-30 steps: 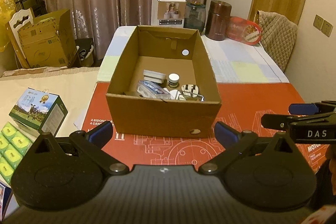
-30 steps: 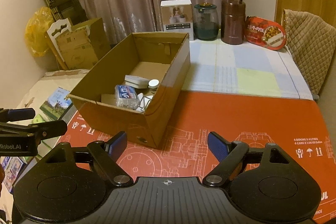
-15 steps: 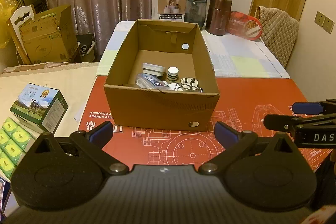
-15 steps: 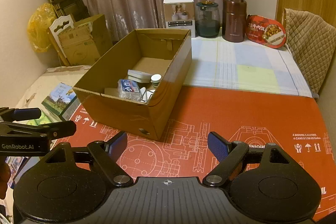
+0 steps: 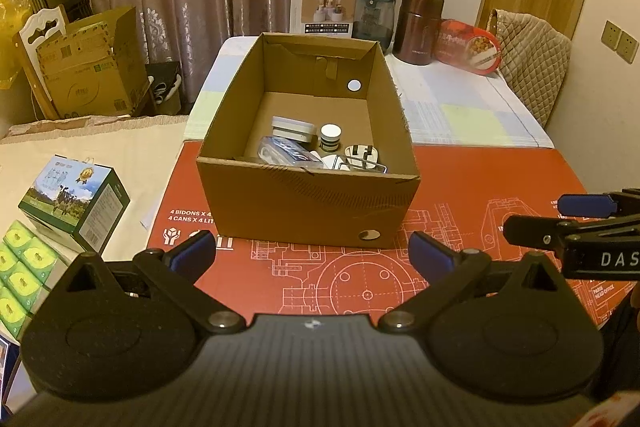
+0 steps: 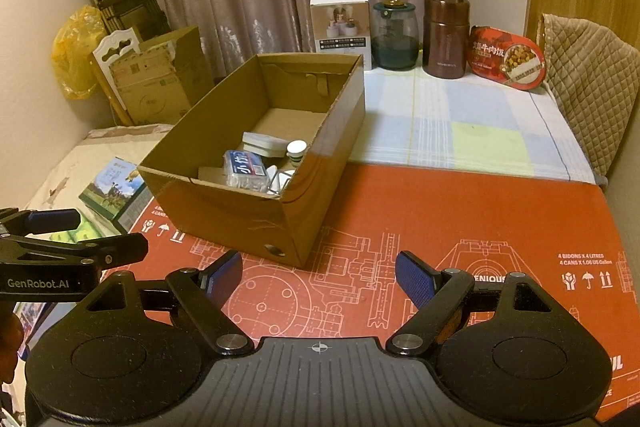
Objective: Organize rigid objects
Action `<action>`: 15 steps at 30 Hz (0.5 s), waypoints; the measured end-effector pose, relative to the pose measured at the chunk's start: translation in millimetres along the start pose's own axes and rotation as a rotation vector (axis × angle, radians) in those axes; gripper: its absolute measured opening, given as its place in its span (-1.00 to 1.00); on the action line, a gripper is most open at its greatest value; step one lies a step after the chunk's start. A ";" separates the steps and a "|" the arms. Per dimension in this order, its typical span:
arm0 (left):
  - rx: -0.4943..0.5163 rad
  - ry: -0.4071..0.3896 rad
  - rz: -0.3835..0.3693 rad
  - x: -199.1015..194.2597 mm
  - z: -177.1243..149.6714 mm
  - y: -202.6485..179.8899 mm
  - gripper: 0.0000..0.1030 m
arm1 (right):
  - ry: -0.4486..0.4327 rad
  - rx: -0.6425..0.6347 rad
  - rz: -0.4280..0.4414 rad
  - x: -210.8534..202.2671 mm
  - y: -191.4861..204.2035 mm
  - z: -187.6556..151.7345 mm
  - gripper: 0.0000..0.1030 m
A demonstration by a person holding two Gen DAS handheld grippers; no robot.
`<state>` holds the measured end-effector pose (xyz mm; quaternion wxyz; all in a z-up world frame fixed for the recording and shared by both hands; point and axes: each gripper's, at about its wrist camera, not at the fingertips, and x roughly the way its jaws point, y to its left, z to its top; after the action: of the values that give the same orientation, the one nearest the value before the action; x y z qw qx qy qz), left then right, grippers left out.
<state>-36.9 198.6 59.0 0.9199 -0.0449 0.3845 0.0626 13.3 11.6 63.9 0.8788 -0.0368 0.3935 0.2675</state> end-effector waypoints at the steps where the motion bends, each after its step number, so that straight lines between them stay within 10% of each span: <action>1: -0.001 0.001 -0.001 0.5 -0.7 0.3 0.97 | 0.001 0.001 0.001 0.0 -0.1 0.4 0.57; 15: -0.003 0.002 -0.002 2.4 -2.3 0.5 0.97 | 0.005 0.007 0.007 1.3 0.5 0.7 0.57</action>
<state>-36.9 199.0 55.6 0.9195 -0.0467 0.3853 0.0624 14.2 12.9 63.5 0.8770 -0.0331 0.3967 0.2692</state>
